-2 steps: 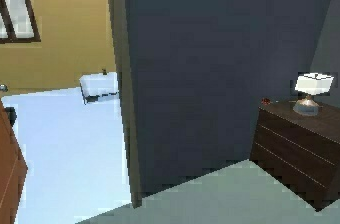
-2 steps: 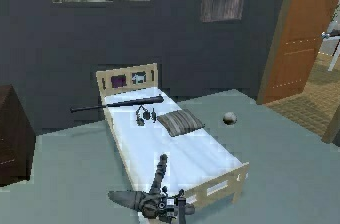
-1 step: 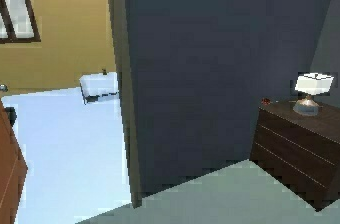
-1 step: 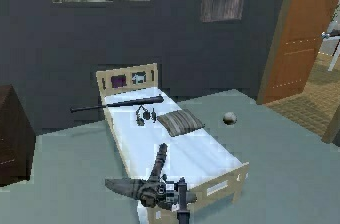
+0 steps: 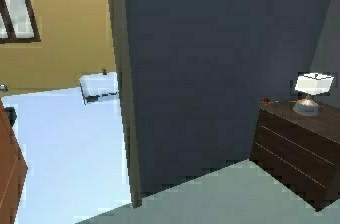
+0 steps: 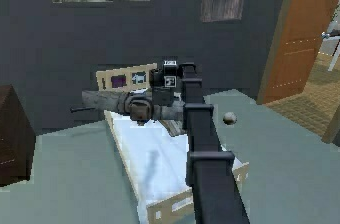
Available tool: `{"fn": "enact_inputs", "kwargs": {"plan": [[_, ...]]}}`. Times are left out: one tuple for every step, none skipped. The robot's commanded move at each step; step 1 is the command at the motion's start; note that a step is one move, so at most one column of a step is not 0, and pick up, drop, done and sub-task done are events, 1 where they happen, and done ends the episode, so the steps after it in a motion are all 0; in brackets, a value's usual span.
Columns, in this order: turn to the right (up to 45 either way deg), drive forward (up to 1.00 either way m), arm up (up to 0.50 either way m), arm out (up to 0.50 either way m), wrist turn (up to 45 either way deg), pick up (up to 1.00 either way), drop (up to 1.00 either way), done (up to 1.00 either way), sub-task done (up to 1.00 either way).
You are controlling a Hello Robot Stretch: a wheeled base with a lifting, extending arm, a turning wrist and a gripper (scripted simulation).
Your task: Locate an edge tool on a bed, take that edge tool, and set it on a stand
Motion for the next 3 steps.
{"fn": "enact_inputs", "kwargs": {"plan": [[0.0,0.00,0.04,0.00,0.0,0.00,0.00,0.00,0.00],[0.0,0.00,0.00,0.00,-45.0,0.00,0.00,0.00,0.00],[0.0,0.00,0.00,0.00,-45.0,0.00,0.00,0.00,0.00]]}}
